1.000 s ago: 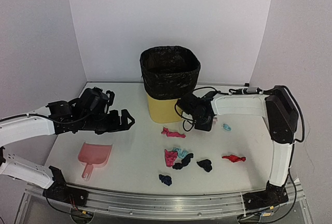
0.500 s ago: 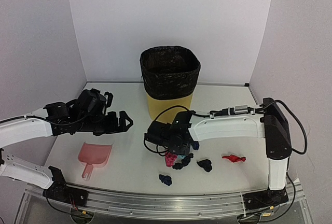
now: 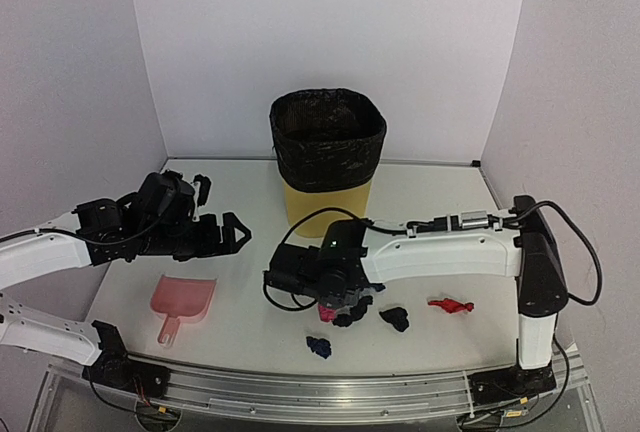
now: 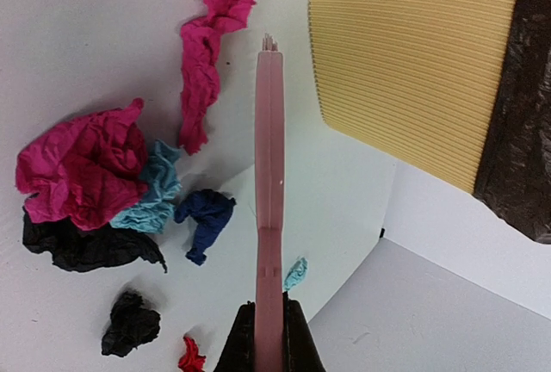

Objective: Sweep away the paper scraps from the table

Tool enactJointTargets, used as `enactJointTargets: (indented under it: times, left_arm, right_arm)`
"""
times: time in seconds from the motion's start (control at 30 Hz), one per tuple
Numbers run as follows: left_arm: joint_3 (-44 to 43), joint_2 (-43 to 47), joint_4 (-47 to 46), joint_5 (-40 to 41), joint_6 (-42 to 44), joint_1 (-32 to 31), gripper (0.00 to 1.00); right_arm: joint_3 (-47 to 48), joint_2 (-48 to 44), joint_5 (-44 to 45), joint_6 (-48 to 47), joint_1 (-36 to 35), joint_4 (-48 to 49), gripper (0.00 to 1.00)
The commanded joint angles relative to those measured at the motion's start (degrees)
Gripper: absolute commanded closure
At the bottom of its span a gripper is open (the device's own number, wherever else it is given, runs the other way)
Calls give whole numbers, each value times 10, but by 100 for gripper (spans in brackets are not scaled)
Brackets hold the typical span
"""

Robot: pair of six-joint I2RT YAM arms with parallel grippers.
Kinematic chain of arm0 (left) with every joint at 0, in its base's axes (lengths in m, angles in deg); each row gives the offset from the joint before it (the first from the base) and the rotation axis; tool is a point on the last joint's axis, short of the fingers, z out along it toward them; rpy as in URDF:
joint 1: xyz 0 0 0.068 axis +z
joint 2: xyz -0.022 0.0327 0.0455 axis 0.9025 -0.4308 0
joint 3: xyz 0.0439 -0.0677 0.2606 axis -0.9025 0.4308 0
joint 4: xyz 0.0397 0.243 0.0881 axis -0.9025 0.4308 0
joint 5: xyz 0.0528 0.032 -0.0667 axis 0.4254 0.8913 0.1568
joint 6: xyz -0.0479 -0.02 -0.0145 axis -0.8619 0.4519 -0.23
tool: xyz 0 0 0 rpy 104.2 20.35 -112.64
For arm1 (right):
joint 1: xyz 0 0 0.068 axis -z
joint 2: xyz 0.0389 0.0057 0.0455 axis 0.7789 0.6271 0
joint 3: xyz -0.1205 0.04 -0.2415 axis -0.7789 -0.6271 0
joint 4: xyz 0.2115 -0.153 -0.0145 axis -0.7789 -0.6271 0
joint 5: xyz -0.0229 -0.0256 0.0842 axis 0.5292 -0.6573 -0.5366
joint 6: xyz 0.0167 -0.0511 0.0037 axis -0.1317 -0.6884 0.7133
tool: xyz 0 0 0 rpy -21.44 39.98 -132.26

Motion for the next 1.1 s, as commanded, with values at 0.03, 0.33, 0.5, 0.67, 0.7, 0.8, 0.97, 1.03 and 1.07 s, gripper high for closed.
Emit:
enactJointTargets:
  times: [0.03, 0.33, 0.5, 0.67, 0.7, 0.8, 0.97, 1.03, 1.07]
  left_arm:
    - [7, 16, -17, 19, 28, 4, 0]
    - [-3, -8, -30, 4, 50, 10, 0]
    - [-9, -24, -34, -7, 56, 13, 0]
    - [-10, -25, -38, -12, 58, 16, 0]
    - [-9, -24, -38, -14, 58, 17, 0]
    - [-8, -20, -38, -16, 57, 19, 0]
    - [-6, -11, -32, -17, 53, 21, 0]
    - [-6, -7, -27, -16, 50, 22, 0]
    - [-5, -5, -24, -15, 49, 22, 0]
  right_arm:
    - [-23, -101, 100, 22, 7, -15, 100]
    - [-188, -300, 64, 107, 125, -15, 100]
    - [-227, -347, -13, 107, 304, -13, 100]
    - [-214, -309, -74, 87, 442, -9, 100]
    - [-207, -293, -84, 85, 463, -9, 100]
    - [-176, -233, -94, 87, 504, -9, 100]
    - [-129, -138, -114, 90, 510, -9, 100]
    - [-115, -101, -119, 94, 511, -9, 100]
    - [-110, -89, -121, 96, 510, -9, 100]
